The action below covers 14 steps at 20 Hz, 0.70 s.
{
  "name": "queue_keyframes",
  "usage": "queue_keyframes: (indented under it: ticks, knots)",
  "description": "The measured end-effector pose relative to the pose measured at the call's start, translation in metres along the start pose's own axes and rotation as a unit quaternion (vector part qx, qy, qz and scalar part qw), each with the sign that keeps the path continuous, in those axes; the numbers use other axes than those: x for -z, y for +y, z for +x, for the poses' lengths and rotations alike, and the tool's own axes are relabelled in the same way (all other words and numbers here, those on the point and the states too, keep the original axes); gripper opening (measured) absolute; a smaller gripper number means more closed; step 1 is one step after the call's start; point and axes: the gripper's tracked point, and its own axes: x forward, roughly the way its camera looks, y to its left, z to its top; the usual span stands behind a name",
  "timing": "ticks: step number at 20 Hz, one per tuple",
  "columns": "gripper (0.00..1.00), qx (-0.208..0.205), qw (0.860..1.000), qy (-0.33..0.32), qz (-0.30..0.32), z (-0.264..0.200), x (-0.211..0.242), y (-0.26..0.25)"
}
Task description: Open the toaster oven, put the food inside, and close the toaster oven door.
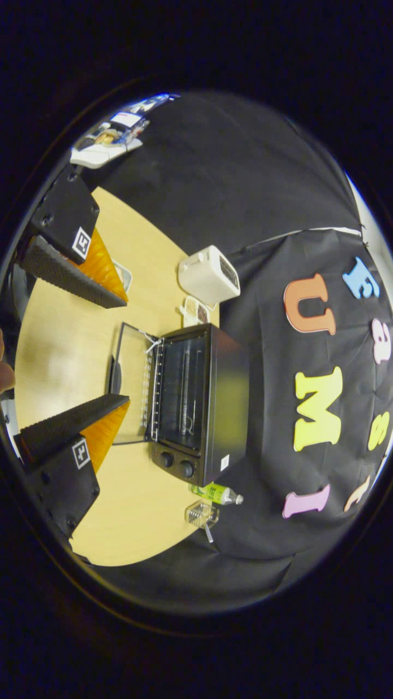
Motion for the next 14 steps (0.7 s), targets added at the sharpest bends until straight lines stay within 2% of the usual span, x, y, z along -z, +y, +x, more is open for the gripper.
queue_keyframes:
  ticks: [6,11,14]
  knots:
    - [1.00,-0.090,0.990,0.082,0.064,0.022,0.022,0.052]
    - [0.98,-0.133,0.965,0.182,0.135,0.071,0.067,0.087]
    - [0.97,-0.153,0.943,0.235,0.177,0.093,0.090,0.100]
